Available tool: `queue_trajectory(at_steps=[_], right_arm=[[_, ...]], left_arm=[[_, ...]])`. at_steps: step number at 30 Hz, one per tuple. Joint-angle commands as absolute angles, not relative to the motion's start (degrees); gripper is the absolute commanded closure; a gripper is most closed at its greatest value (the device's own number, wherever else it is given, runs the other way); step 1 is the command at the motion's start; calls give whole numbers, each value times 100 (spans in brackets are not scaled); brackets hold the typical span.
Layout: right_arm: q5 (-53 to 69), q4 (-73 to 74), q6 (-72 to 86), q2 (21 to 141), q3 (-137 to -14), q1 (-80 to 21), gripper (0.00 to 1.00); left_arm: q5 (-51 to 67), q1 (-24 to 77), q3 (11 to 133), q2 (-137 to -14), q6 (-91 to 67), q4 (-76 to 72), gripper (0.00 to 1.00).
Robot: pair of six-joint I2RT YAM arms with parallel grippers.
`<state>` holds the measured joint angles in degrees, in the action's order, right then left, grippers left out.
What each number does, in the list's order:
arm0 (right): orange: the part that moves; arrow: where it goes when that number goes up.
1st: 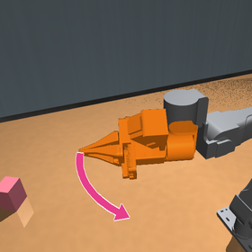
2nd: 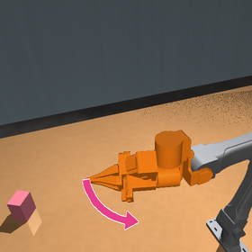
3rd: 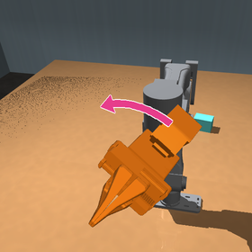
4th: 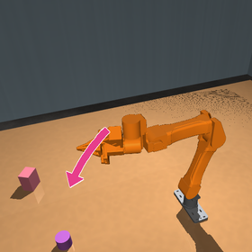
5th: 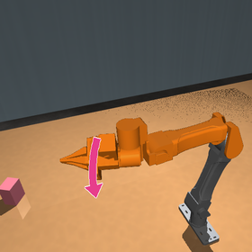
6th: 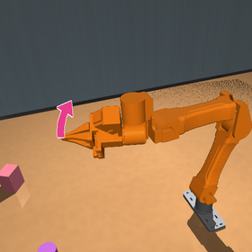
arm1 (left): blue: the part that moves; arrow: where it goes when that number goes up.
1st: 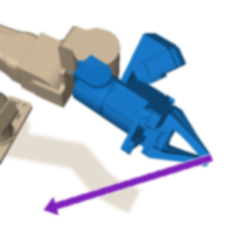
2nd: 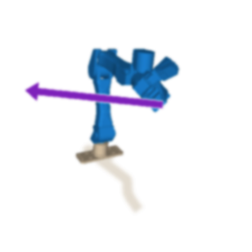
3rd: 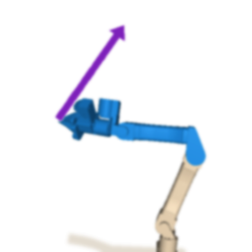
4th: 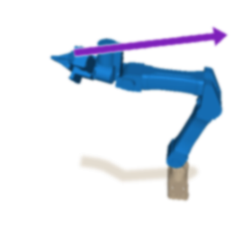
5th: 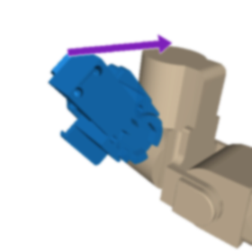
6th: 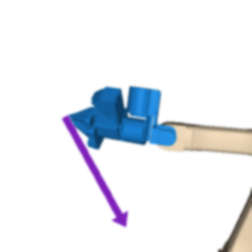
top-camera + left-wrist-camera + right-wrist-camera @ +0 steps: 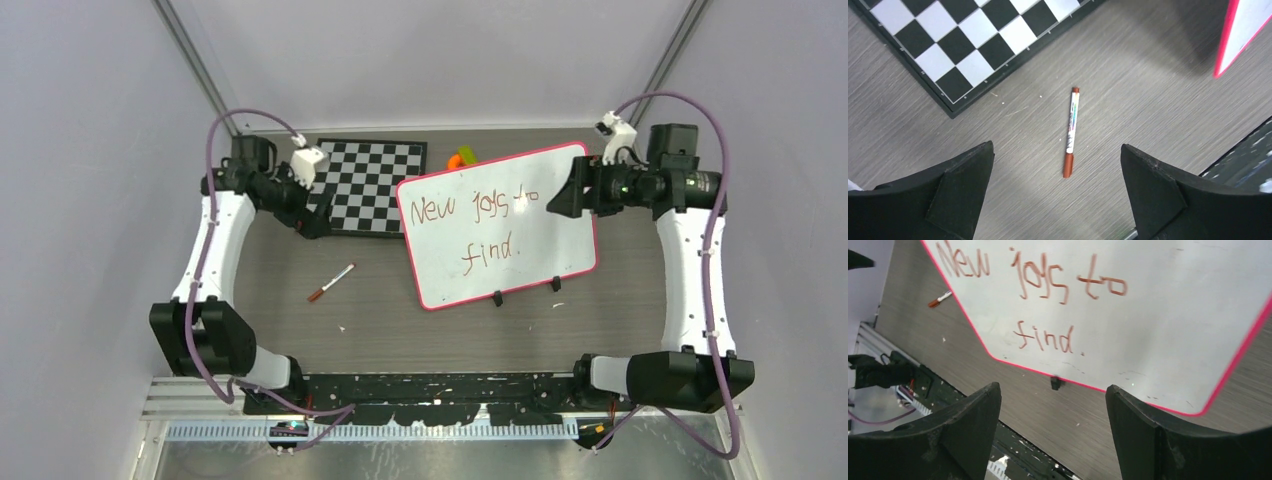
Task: Write a sentence on the whiteboard
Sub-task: Reset both arms
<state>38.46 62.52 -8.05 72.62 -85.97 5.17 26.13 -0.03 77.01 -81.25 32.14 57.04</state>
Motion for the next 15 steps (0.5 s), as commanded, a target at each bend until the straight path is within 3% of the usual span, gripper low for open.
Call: queue_trajectory(at_steps=[1,7,15], right_arm=[[4022,6800,-1649,7452,-8944,1325,19],[4321,7001,-2357,7842,-8628,2483,19],[4445,7007,-2839,8404,-8138,3100,20]], left_arm=[[3895,-723,8552,-8522,2297,6382,0],[3837,-1458,8575,-8568,1512,5846,0],[3444,-1536,7583,-8131,1356,5280,0]])
